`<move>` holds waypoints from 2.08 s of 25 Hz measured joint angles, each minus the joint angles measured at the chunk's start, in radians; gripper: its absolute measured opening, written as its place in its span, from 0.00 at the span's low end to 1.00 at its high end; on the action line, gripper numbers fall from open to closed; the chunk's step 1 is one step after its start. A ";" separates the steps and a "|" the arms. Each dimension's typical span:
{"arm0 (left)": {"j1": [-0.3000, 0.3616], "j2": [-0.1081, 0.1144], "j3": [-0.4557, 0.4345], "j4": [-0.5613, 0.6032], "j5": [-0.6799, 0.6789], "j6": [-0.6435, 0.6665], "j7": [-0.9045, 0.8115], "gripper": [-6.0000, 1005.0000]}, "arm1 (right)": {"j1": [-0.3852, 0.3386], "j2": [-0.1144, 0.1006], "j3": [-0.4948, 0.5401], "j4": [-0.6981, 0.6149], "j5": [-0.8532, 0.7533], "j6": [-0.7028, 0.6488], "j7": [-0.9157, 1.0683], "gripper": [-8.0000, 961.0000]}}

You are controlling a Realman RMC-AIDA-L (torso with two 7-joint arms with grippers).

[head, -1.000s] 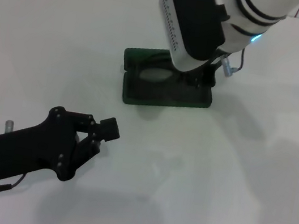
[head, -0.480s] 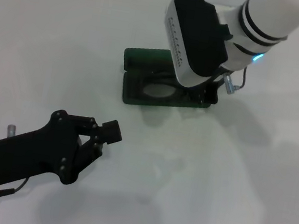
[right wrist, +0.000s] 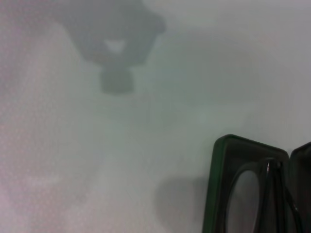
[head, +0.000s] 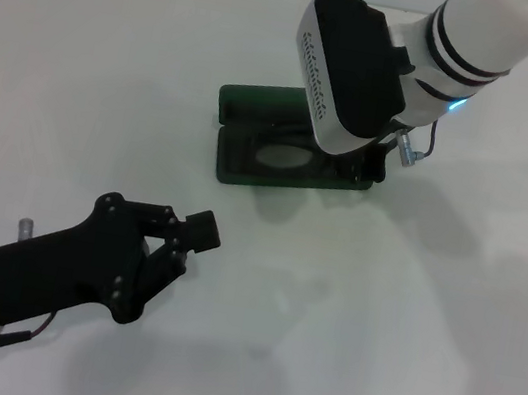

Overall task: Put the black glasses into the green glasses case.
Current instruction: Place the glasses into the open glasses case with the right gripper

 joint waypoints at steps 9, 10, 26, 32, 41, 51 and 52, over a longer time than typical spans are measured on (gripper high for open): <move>0.008 -0.004 0.000 0.000 0.001 -0.009 0.011 0.05 | -0.002 0.000 -0.047 0.023 0.002 0.066 0.001 0.13; 0.008 -0.004 0.000 0.000 0.001 -0.009 0.011 0.05 | -0.004 0.000 -0.059 0.023 0.006 0.076 0.001 0.13; 0.002 -0.016 0.006 -0.001 0.001 -0.041 0.011 0.05 | -0.007 0.000 -0.118 0.011 0.037 0.156 0.002 0.13; 0.007 -0.018 0.007 -0.002 0.001 -0.043 0.010 0.05 | -0.007 0.000 -0.119 0.011 0.039 0.161 0.016 0.13; 0.010 -0.018 0.006 -0.002 0.000 -0.044 0.012 0.05 | -0.012 0.000 -0.119 0.011 0.038 0.171 0.030 0.13; 0.011 -0.019 0.006 -0.002 0.000 -0.045 0.012 0.05 | -0.013 0.000 -0.170 0.009 0.035 0.194 0.057 0.15; 0.012 -0.019 0.006 -0.002 0.000 -0.045 0.012 0.05 | -0.013 0.000 -0.171 0.006 0.035 0.194 0.058 0.17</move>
